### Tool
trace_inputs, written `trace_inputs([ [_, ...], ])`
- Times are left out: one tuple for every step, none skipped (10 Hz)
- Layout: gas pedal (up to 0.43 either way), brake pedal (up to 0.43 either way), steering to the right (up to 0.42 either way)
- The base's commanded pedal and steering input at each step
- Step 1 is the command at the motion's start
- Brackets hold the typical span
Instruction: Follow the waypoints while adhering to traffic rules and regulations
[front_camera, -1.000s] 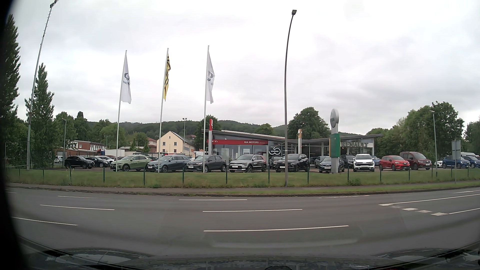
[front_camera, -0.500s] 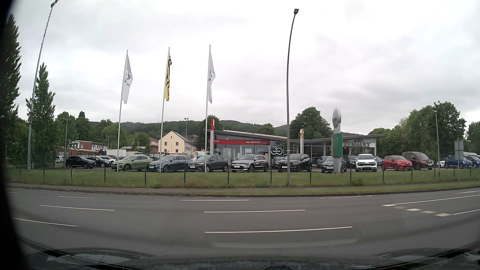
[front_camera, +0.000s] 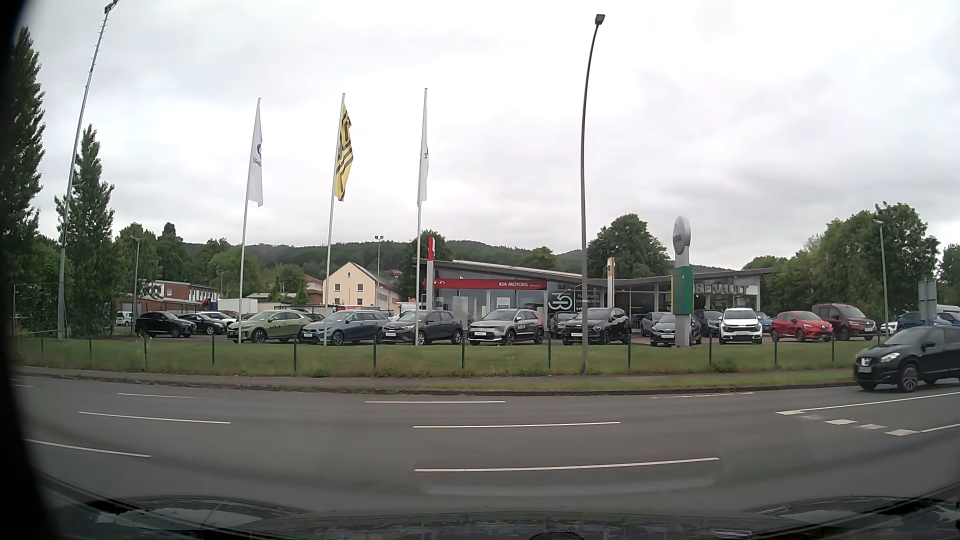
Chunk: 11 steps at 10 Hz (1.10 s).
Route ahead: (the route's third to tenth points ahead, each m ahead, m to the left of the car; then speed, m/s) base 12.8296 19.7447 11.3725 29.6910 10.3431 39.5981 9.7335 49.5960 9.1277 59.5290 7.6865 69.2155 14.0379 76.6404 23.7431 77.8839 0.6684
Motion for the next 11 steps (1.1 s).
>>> trace_inputs([
  [0.177,0.000,-0.188],
  [0.197,0.000,-0.185],
  [0.209,0.000,-0.184],
  [0.240,0.000,-0.188],
  [0.260,0.000,-0.200],
  [0.280,0.000,-0.218],
  [0.280,0.000,-0.235],
  [0.287,0.000,-0.257],
  [0.299,0.000,-0.284],
  [0.299,0.000,-0.308],
  [0.311,0.000,-0.324],
])
